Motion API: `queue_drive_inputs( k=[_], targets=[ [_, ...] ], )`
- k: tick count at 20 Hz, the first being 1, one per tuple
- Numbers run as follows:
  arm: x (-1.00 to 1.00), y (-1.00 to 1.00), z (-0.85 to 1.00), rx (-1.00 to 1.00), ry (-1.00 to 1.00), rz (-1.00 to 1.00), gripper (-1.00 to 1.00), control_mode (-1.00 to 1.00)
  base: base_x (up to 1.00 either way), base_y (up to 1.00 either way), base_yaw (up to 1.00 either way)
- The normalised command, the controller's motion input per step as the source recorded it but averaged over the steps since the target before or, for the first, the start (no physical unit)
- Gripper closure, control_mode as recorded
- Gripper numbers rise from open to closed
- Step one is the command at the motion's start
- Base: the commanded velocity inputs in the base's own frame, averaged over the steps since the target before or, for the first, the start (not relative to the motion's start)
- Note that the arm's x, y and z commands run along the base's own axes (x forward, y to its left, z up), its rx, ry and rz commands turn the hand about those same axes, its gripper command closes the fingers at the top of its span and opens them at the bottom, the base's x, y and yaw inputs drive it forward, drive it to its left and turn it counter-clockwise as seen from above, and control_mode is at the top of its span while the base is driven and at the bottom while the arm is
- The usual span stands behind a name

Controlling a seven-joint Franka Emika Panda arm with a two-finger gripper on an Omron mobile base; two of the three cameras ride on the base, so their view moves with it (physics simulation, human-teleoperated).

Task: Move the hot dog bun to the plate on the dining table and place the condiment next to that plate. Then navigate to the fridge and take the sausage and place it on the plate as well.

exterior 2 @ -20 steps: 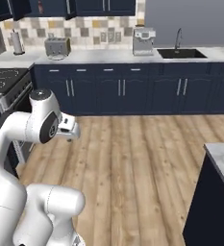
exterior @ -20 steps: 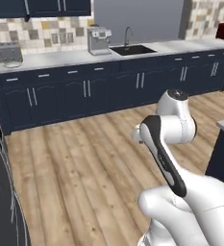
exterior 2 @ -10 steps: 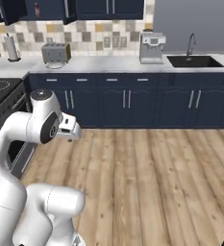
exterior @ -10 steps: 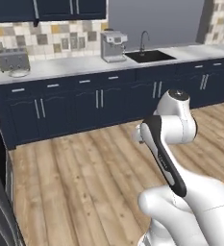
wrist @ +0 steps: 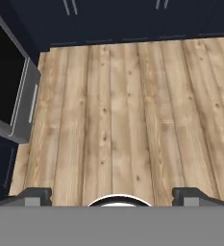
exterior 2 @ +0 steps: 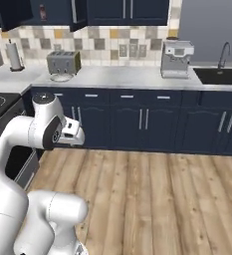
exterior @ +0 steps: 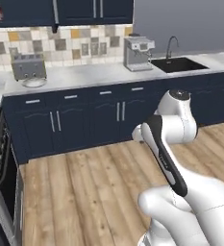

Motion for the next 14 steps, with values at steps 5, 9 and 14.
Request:
queue_drive_inputs(
  k=[5, 9, 14],
  targets=[
    [0.00, 0.00, 0.00, 0.00, 0.00, 0.00, -1.00, 1.00, 1.00, 0.23, 0.19],
    [0.00, 0.00, 0.00, 0.00, 0.00, 0.00, -1.00, 1.00, 1.00, 0.54, 0.06],
    [0.00, 0.00, 0.00, 0.00, 0.00, 0.00, -1.00, 1.00, 1.00, 0.76, 0.00]
  ],
)
